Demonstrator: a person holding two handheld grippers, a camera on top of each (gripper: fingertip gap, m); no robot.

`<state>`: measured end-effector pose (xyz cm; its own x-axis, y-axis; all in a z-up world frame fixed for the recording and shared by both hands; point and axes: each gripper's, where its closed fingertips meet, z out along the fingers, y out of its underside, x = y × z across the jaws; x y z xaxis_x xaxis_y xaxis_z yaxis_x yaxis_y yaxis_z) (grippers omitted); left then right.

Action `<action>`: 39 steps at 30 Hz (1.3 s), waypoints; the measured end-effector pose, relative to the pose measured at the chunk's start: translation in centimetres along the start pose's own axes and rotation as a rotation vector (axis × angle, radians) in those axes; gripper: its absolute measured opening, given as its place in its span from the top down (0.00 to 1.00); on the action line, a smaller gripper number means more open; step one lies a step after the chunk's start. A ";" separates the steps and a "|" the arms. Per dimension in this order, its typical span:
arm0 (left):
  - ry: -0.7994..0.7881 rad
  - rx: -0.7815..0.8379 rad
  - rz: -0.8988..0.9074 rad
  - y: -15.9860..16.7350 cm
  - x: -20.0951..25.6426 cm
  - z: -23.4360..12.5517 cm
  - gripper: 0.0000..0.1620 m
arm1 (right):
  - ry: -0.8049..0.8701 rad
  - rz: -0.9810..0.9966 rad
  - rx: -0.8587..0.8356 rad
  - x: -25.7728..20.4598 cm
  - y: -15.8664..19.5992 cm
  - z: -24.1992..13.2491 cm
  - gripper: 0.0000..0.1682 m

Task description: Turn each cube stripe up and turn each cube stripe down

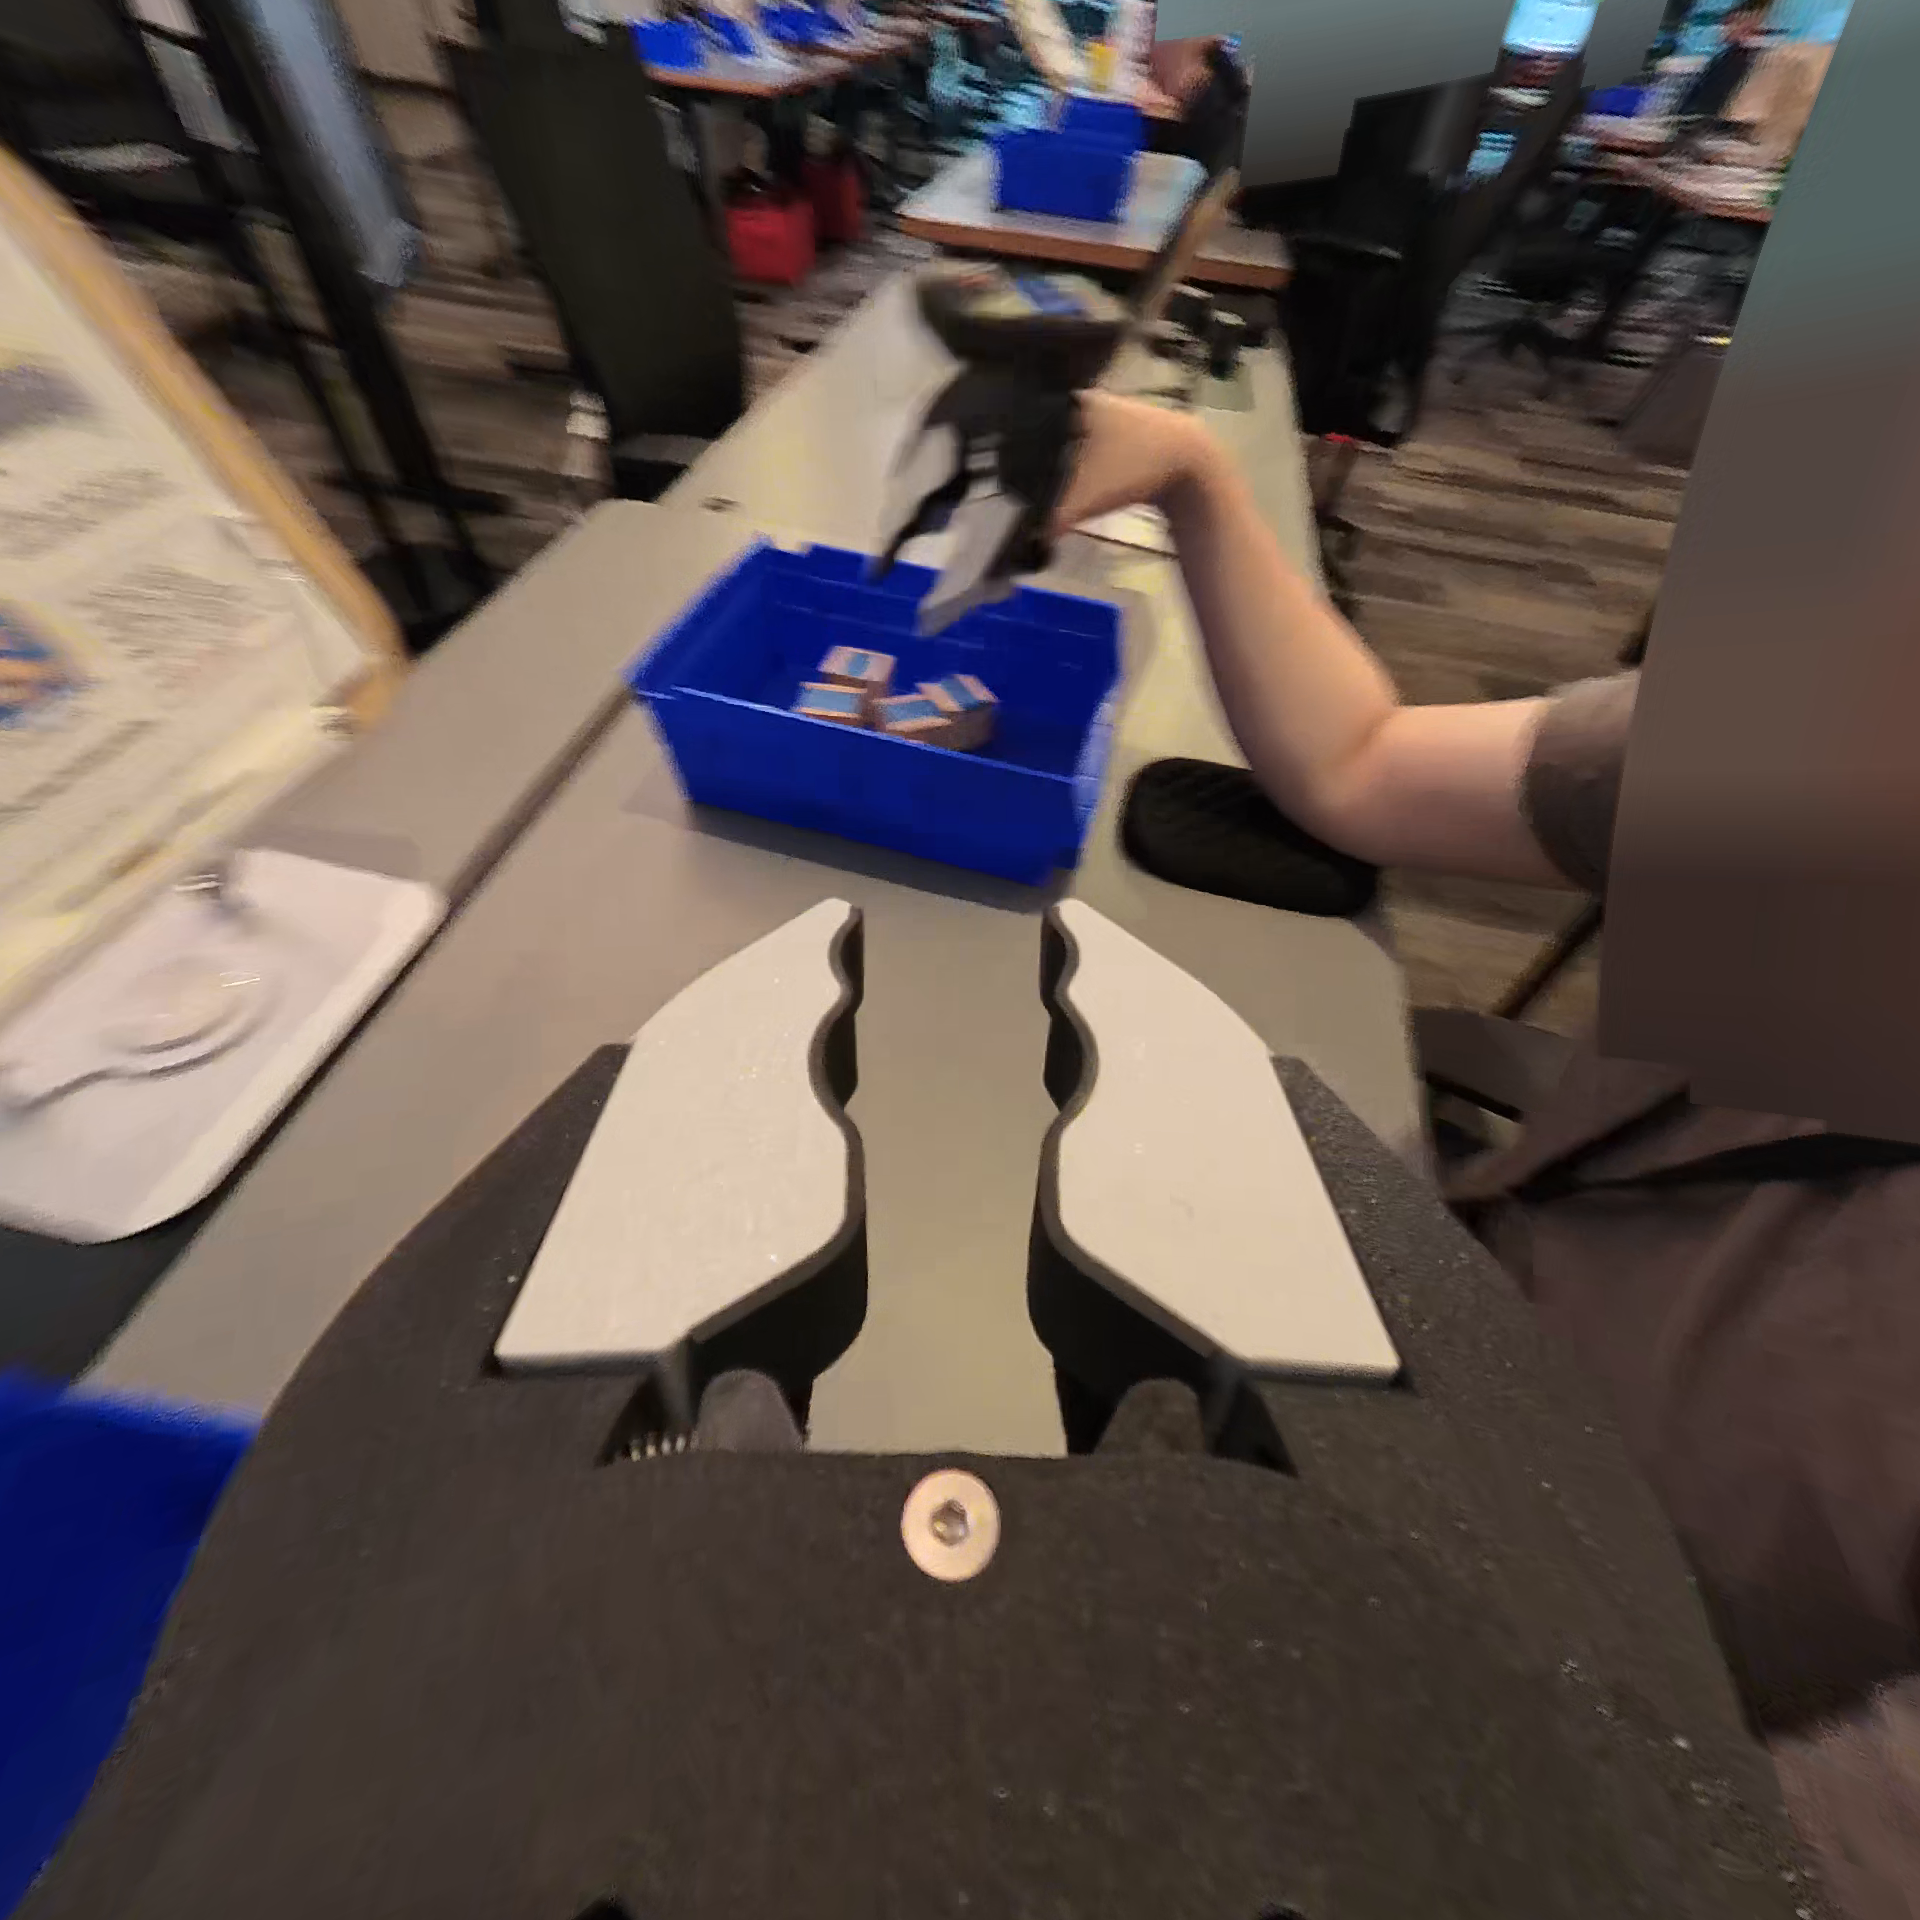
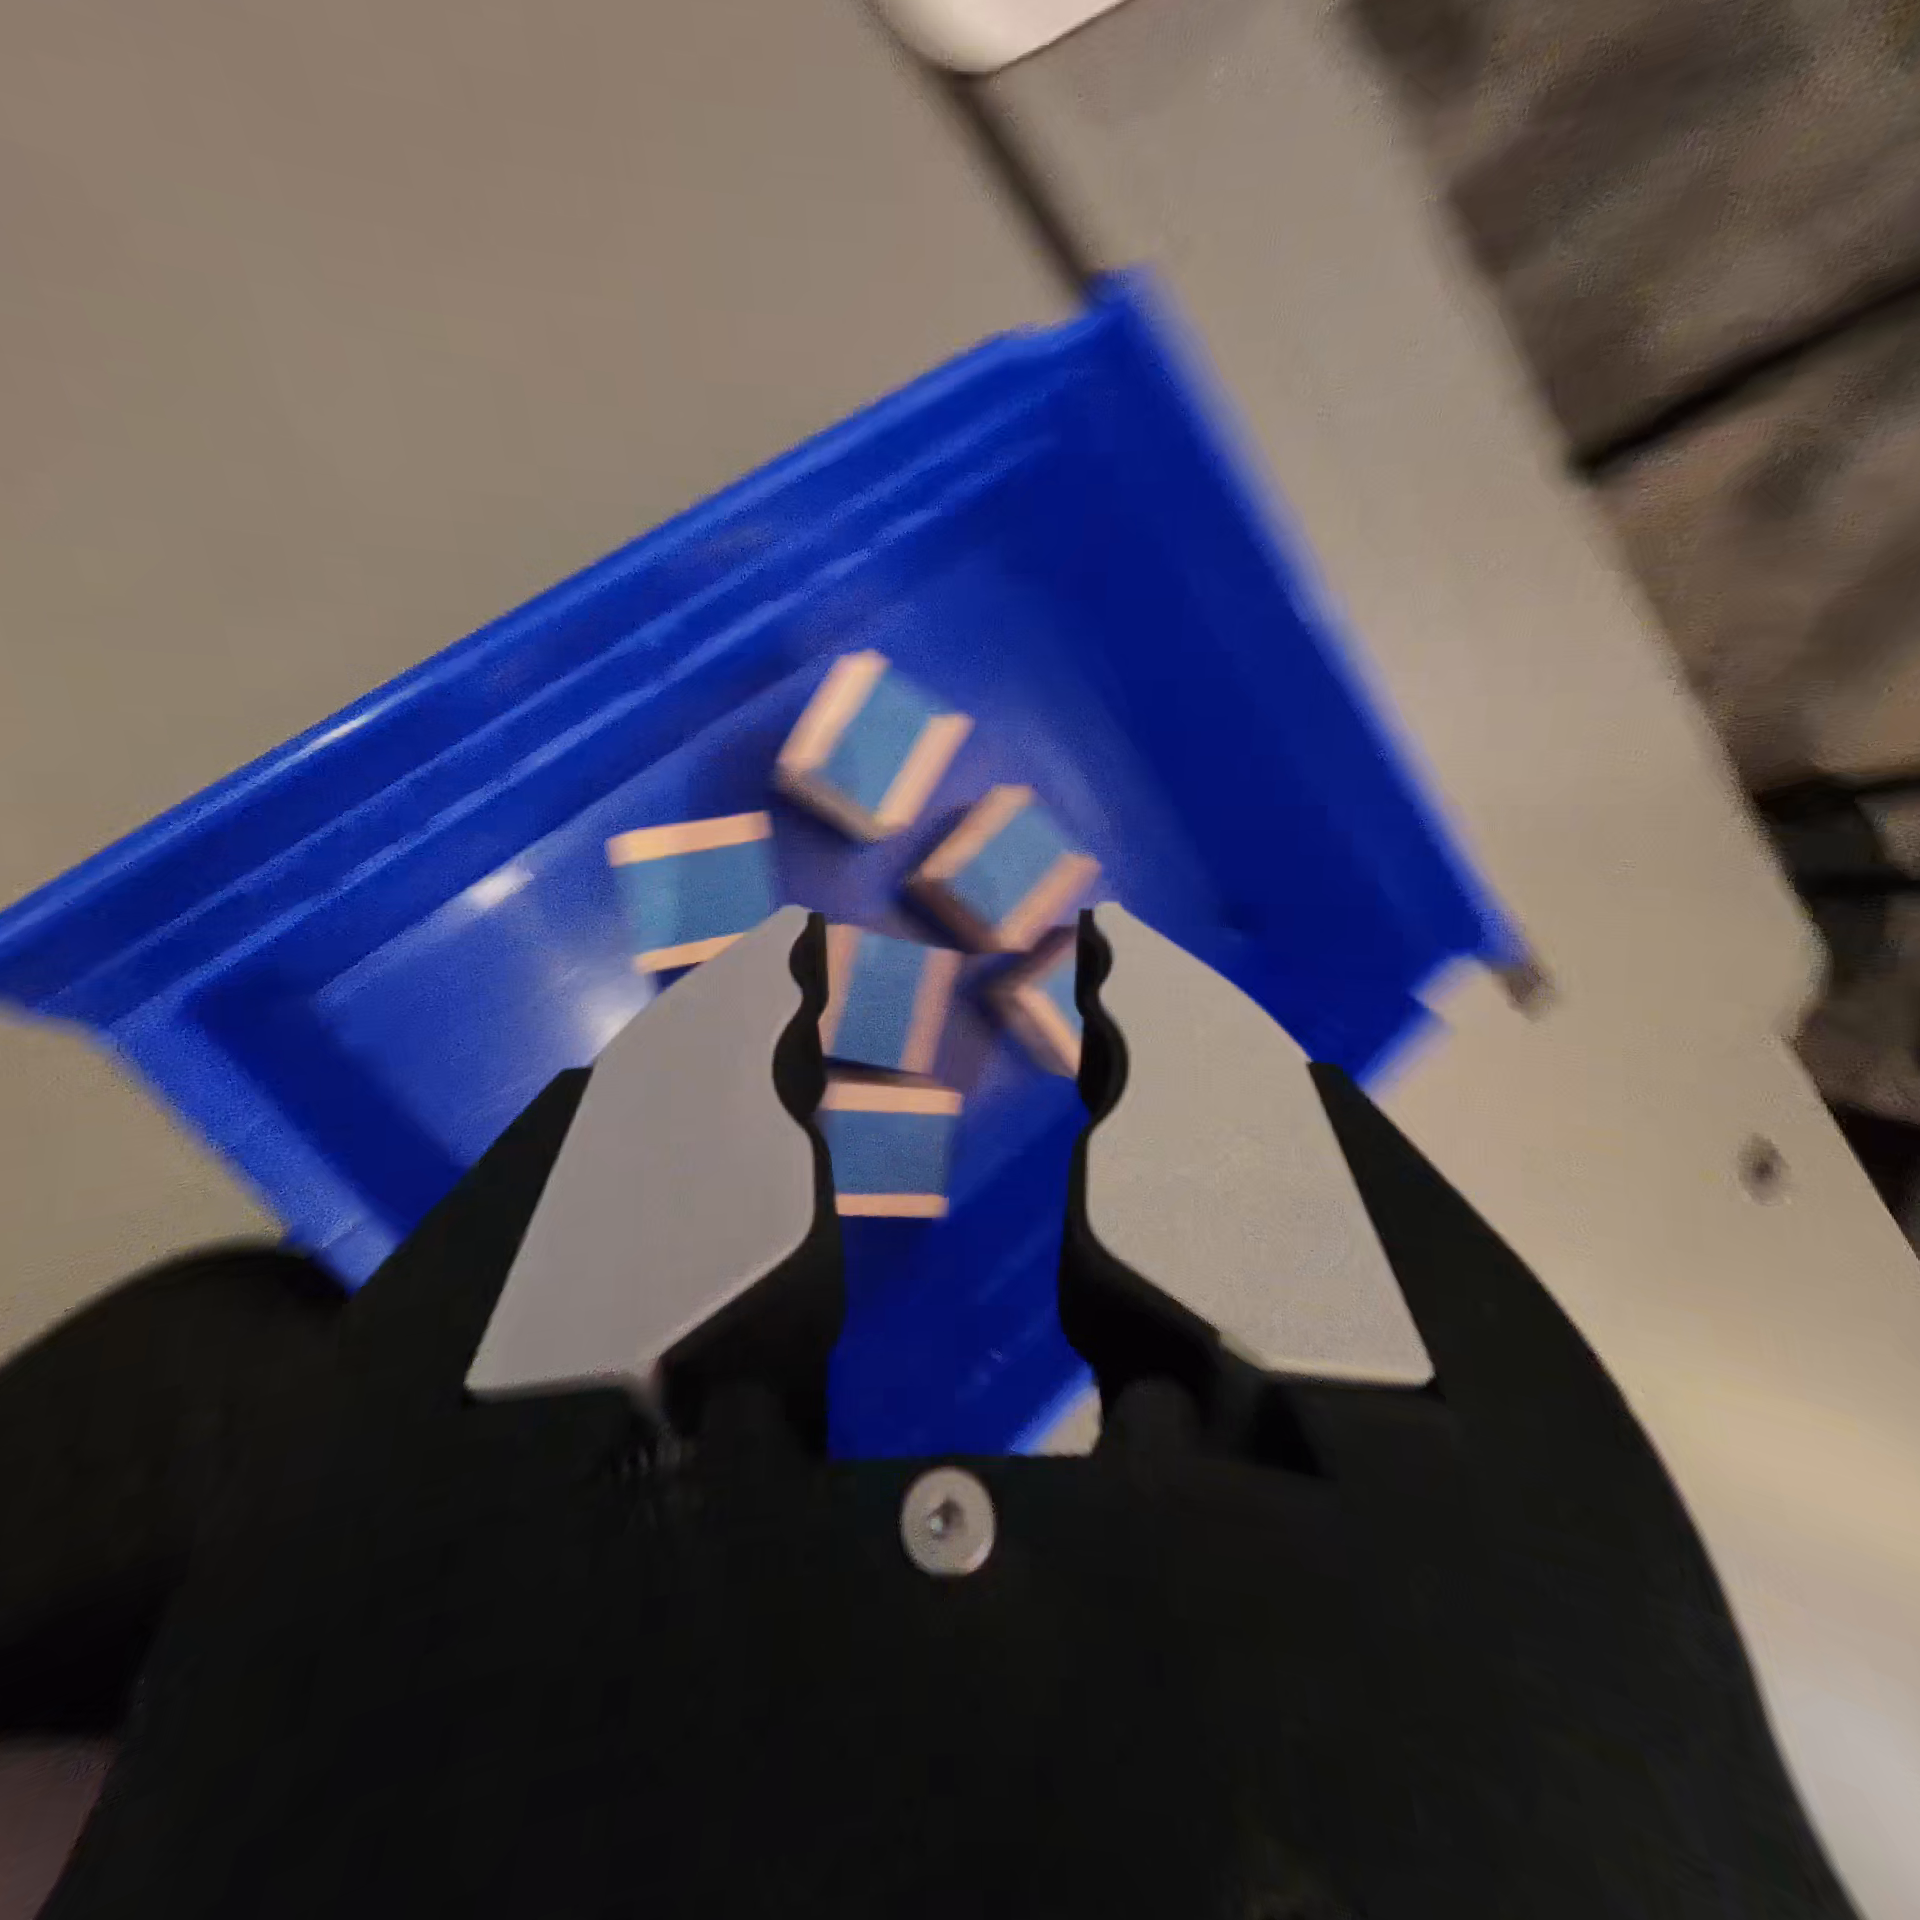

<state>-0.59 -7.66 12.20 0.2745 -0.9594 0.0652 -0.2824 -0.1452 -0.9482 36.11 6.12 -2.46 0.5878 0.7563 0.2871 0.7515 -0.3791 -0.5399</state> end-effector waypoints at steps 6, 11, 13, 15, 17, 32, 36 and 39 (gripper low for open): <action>-0.226 0.324 0.046 -2.8 -3.2 -5.1 0.80 | 0.240 0.587 -0.067 8.2 6.8 -2.3 0.71; -0.358 0.302 0.011 -2.2 -5.3 -5.8 0.77 | 0.172 0.770 -0.222 8.0 10.5 0.9 0.75; -0.531 0.198 -0.063 -0.2 -8.0 -6.9 0.74 | 0.124 0.785 -0.278 7.2 11.3 2.2 0.78; -0.632 0.118 -0.180 1.9 -10.0 -8.4 0.72 | 0.070 0.803 -0.342 6.2 12.1 3.5 0.80; -0.735 0.071 -0.268 3.9 -11.7 -10.7 0.73 | -0.003 0.795 -0.384 5.1 12.4 4.5 0.96; -1.133 -0.649 -0.898 25.3 -17.4 -20.8 0.80 | -0.002 0.802 -0.436 4.4 12.5 4.5 0.96; -1.055 -0.745 -0.968 27.6 -16.8 -19.8 0.81 | -0.025 0.788 -0.464 3.6 12.4 4.4 0.96; -1.010 -0.851 -1.003 29.3 -16.1 -19.3 0.93 | -0.044 0.797 -0.487 2.8 12.0 4.3 0.96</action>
<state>-31.08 -1.13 -10.65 0.9967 0.0756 -0.0311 0.0677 -0.9766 -0.2040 45.46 6.04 -11.55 0.9794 0.1926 -0.0610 0.1799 -0.9688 -0.1704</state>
